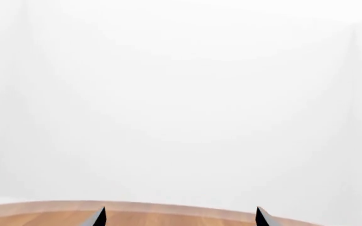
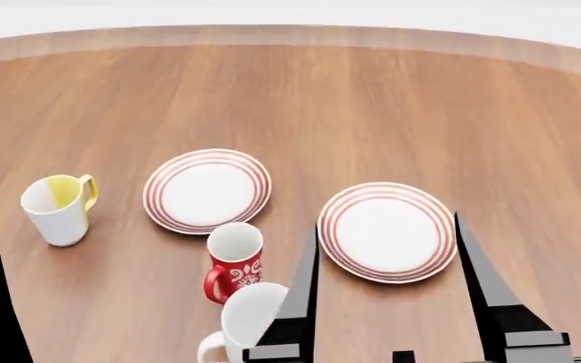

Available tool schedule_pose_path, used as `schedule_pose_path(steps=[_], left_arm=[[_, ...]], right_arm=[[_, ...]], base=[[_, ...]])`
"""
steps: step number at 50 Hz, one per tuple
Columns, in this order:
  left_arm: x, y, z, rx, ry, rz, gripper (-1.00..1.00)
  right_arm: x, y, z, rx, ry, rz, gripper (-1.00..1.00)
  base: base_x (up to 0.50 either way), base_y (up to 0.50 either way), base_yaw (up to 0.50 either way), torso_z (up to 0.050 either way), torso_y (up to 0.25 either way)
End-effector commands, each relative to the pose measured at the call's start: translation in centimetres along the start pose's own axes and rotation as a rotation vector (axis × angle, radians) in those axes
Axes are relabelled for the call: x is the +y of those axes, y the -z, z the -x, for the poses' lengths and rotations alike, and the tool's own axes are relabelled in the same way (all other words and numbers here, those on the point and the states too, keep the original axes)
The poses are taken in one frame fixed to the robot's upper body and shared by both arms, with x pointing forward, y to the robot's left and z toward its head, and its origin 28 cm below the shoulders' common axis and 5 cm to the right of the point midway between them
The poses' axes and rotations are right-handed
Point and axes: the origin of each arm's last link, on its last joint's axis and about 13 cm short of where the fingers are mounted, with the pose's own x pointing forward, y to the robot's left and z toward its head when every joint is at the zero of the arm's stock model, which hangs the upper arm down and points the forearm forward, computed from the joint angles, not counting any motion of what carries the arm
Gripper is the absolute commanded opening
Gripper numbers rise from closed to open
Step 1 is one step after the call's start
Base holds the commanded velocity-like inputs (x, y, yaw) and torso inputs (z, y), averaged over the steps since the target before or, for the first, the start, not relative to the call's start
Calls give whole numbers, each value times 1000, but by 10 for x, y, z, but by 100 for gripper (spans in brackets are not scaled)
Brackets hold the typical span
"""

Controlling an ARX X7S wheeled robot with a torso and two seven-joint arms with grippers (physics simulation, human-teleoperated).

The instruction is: Put the white mug on the left plate.

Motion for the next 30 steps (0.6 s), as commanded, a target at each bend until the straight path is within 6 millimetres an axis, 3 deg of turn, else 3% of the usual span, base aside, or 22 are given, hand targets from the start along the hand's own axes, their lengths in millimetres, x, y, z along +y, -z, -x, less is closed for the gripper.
schedule_pose_path(steps=[1,30], left_arm=[[-1,-1,1,0,6,0,100],[-2,-1,2,16,19,1,100]], right_arm=[[0,-2,0,-5,-1,-1,100],[1,-3,0,0,-13,-14,100]], base=[[500,0,0,0,0],[500,0,0,0,1]])
